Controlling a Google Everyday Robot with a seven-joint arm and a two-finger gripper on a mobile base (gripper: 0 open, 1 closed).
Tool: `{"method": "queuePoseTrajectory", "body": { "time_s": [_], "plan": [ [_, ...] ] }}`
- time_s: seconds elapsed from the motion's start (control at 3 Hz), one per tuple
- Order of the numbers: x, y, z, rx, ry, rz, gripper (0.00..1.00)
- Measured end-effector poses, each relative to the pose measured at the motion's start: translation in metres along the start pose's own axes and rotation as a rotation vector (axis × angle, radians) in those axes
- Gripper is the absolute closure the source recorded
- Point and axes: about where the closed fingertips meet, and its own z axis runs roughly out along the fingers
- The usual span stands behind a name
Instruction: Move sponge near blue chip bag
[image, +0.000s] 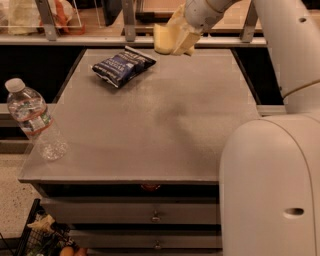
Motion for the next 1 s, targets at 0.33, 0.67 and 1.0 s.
{"method": "queuePoseTrajectory", "body": {
  "time_s": [0.33, 0.67, 1.0],
  "plan": [
    [-0.003, -0.001, 0.002, 0.000, -0.019, 0.000, 1.00],
    [-0.001, -0.005, 0.011, 0.015, -0.031, 0.008, 1.00],
    [-0.001, -0.014, 0.034, 0.039, -0.070, 0.003, 1.00]
  ]
}}
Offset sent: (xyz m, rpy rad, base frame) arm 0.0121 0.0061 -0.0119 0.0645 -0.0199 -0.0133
